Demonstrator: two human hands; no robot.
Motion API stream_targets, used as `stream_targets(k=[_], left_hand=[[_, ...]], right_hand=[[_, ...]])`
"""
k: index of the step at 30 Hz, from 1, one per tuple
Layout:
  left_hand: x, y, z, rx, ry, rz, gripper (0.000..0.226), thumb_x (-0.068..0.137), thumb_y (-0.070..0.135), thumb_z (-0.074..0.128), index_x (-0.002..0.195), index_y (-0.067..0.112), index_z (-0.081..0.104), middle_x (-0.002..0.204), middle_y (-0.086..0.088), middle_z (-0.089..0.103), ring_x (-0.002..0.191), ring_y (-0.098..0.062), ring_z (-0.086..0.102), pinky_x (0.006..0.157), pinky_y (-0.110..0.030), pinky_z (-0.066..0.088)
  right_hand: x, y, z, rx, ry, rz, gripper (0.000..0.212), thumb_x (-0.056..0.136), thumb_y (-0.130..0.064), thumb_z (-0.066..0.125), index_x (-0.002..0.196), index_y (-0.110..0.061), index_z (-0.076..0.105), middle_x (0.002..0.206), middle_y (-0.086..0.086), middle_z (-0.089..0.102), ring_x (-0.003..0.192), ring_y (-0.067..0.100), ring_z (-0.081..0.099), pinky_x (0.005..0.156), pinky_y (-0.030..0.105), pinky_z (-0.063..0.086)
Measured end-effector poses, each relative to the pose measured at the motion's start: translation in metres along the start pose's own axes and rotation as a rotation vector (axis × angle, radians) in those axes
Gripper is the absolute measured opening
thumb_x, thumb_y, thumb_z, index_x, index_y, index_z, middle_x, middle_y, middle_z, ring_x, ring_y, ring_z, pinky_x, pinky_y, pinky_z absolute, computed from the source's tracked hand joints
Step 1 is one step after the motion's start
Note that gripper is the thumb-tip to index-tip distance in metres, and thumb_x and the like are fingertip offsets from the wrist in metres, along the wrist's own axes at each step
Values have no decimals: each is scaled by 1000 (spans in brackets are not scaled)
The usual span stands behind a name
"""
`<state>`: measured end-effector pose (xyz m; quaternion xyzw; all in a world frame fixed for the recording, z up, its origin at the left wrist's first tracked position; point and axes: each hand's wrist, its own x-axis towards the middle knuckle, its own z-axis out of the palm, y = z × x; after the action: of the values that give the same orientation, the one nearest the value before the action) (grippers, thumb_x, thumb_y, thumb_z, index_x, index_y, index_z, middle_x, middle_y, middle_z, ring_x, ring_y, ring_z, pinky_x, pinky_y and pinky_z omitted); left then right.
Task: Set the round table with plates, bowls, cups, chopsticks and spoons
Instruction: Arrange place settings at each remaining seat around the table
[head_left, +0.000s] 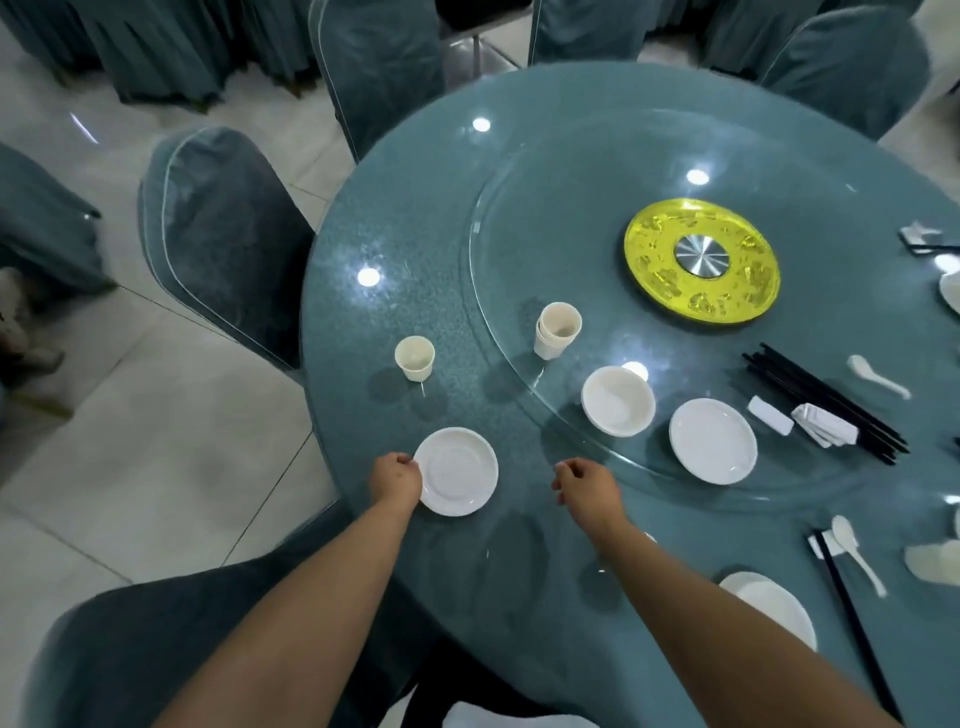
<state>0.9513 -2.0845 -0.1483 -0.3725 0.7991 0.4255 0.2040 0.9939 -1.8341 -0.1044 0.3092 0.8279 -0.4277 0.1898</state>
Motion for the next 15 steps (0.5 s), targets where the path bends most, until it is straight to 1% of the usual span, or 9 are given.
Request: stream_targets(k=[3,5,7,10,13,15], left_hand=[[-5,10,-2,55,27,32,34,94,11,55,127,6,62,130,-12,62,120,-30,58,100,-34,44],[-11,28,0,89,21,91,35,95,13,55,129,7,61,132,-12,61,122,-29,56,102,-34,43],[-16,44,5,118,-6,147,32,95,14,55,126,8,61,130,-11,62,120,-29,57,100,-33,43],[-32,73,19,194,-69,284,30,95,16,55,123,10,62,125,-9,65,116,-28,59,97,-33,44],[-48,105,39,329,-150,455,39,94,21,58,131,10,59,130,-9,62,121,-26,57,103,-33,43],[-57,127,53,421,-205,562,47,92,27,62,136,11,54,135,-10,58,125,-26,53,107,-35,40]], right_hand=[[1,-3,-11,-3,11,5,26,93,-24,50,74,-17,66,73,2,71,72,25,68,60,28,51],[2,-7,-25,10,27,-2,24,93,-24,50,78,-16,67,76,4,71,75,26,68,69,34,54],[3,-8,-35,1,48,-9,24,92,-24,49,83,-13,68,77,8,71,77,28,67,74,38,54],[7,-5,-54,20,88,-1,26,93,-22,49,86,-8,70,81,12,72,82,30,67,78,40,55],[9,-2,-74,66,108,21,26,94,-19,49,88,-2,69,85,17,71,87,36,67,85,46,54],[12,-1,-84,105,110,30,27,92,-16,50,86,2,68,83,18,71,86,37,67,85,50,54]])
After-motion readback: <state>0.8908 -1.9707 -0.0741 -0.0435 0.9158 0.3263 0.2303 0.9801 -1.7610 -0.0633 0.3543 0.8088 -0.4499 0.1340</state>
